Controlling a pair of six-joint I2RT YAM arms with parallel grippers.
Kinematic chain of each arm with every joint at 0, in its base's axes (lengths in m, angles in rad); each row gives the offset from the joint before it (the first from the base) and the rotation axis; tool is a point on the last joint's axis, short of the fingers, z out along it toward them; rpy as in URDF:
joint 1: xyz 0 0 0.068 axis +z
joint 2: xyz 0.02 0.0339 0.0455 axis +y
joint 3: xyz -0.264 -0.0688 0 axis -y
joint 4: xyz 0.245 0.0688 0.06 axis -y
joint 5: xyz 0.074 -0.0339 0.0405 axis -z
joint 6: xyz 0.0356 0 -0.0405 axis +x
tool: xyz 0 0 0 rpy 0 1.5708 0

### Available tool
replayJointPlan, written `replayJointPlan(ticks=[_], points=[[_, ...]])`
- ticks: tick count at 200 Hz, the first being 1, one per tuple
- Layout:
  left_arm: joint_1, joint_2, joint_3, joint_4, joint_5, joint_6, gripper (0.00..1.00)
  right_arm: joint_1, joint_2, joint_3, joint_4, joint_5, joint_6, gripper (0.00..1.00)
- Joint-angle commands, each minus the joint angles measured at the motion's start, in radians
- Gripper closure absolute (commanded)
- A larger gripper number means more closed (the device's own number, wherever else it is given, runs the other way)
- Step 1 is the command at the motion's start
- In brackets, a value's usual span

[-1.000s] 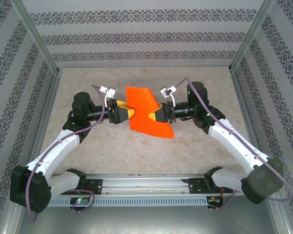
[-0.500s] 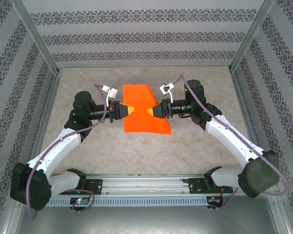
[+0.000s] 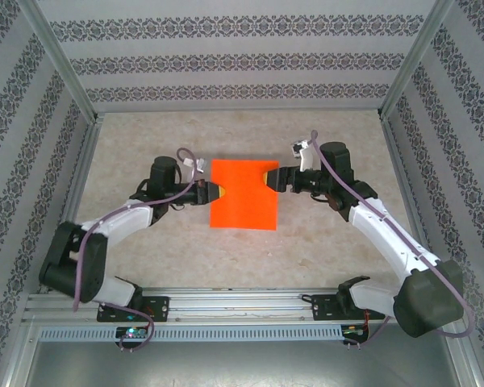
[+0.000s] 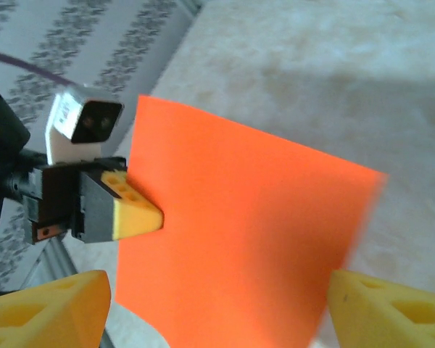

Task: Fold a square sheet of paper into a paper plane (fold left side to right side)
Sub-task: Place a square sheet of paper at the center of the table.

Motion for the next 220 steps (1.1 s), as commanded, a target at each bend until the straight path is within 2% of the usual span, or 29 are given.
replayJointPlan(ticks=[1,18,43,89,108,141,172,220], points=[[-0.008,0.101,-0.015,-0.06,-0.064,0.002,1.0,-0.006,0.028,-0.039,-0.008,0.092,0.065,0.23],[-0.01,0.188,-0.002,-0.104,-0.096,0.032,1.0,-0.005,0.068,-0.076,0.018,0.108,0.123,0.3],[-0.011,0.271,0.013,-0.153,-0.13,0.054,1.0,0.003,0.152,-0.11,0.059,0.096,0.183,0.48],[-0.013,0.281,0.021,-0.193,-0.158,0.072,1.0,0.073,0.327,-0.1,0.094,0.113,0.223,0.87],[-0.013,0.281,0.024,-0.2,-0.155,0.075,1.0,0.097,0.399,-0.079,0.094,0.125,0.227,1.0],[-0.013,0.276,0.032,-0.217,-0.147,0.082,1.0,0.121,0.475,-0.058,0.085,0.161,0.231,1.0],[-0.015,0.262,0.032,-0.215,-0.142,0.073,0.96,0.128,0.517,-0.051,0.04,0.193,0.209,1.0],[-0.017,0.225,0.034,-0.186,-0.104,0.03,0.82,0.132,0.555,-0.049,-0.016,0.231,0.175,1.0]])
